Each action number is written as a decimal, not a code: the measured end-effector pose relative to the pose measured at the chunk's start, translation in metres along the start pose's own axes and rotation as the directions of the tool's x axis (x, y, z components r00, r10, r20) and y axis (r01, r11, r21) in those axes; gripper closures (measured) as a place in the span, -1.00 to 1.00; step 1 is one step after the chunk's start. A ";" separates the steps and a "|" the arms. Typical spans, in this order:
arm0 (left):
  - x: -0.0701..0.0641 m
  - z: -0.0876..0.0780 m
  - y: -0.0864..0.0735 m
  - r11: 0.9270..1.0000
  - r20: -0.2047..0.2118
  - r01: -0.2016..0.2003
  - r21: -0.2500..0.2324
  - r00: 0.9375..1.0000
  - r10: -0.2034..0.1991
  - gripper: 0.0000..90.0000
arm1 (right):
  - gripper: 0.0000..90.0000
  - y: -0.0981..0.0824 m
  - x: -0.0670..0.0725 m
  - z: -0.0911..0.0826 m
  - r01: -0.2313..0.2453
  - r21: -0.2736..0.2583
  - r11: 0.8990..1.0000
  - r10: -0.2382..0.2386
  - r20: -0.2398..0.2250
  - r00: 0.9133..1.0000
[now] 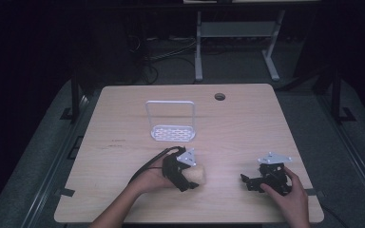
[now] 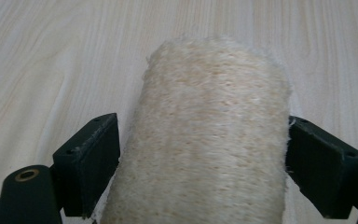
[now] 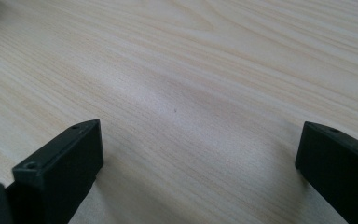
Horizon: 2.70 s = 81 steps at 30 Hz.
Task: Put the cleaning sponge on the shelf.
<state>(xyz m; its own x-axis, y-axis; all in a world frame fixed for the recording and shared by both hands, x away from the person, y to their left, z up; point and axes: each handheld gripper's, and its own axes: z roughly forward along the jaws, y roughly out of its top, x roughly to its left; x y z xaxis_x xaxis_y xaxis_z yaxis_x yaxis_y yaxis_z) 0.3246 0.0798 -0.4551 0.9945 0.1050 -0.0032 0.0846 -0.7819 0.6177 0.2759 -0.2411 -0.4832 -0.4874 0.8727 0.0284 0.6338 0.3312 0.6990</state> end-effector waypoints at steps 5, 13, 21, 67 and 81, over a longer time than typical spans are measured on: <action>0.000 0.001 -0.001 1.000 0.003 0.002 0.001 1.000 -0.002 -0.66 | -0.99 0.000 0.000 0.000 0.000 0.000 1.000 0.000 0.000 1.000; 0.000 0.001 -0.001 1.000 0.006 0.004 -0.008 1.000 -0.004 -0.52 | -0.99 0.000 0.000 0.000 0.000 0.000 1.000 0.000 0.000 1.000; 0.001 0.001 -0.002 1.000 0.009 0.012 -0.017 1.000 -0.012 -0.49 | -0.99 0.000 0.000 0.000 -0.001 0.000 1.000 0.001 0.000 1.000; 0.017 -0.028 -0.014 0.976 -0.126 0.201 -0.087 0.969 -0.211 -0.47 | -0.99 0.000 0.000 0.000 0.000 0.000 1.000 0.000 0.000 1.000; 0.028 -0.039 -0.020 0.963 -0.163 0.245 -0.116 0.951 -0.262 -0.47 | -0.99 0.000 0.000 0.000 0.000 0.000 1.000 0.000 0.000 1.000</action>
<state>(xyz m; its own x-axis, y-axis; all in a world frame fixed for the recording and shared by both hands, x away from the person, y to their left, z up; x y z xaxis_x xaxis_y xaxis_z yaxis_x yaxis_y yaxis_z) 0.3484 0.1229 -0.4367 0.9137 0.4047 -0.0365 0.3178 -0.6558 0.6848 0.2759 -0.2411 -0.4832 -0.4874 0.8727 0.0288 0.6339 0.3309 0.6991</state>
